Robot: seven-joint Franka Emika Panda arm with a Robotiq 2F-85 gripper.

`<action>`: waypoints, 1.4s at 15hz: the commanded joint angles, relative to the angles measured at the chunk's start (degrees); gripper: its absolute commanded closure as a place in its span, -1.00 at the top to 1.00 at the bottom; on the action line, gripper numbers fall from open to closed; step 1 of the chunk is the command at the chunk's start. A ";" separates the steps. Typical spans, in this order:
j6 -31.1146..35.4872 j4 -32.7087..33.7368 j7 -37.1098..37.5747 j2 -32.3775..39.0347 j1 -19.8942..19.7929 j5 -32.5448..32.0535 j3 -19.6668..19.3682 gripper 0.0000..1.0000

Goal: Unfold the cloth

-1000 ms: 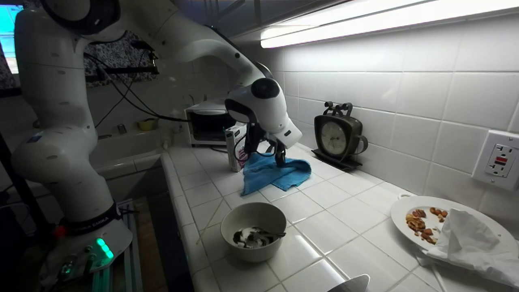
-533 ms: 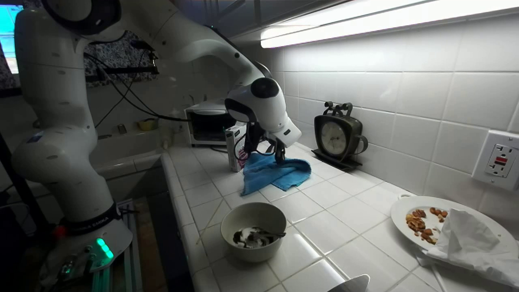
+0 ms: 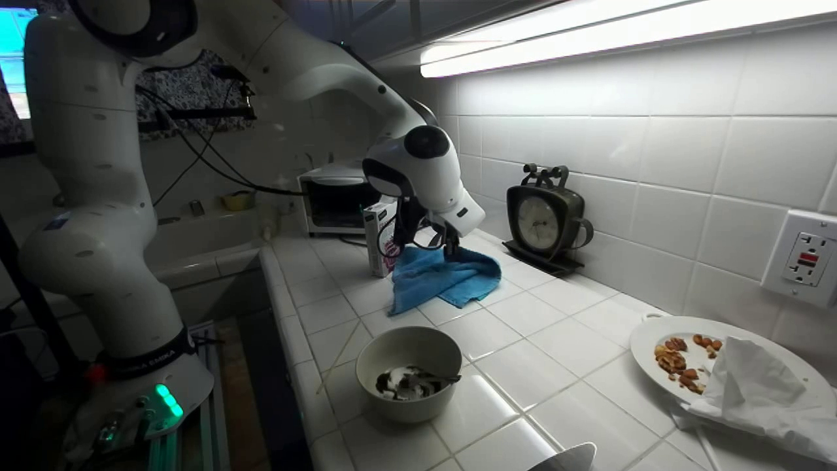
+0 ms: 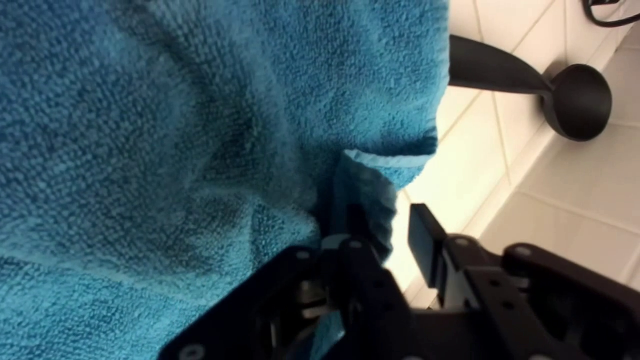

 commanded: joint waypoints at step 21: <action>-8.69 10.49 -31.50 9.10 0.26 25.95 0.08 -0.17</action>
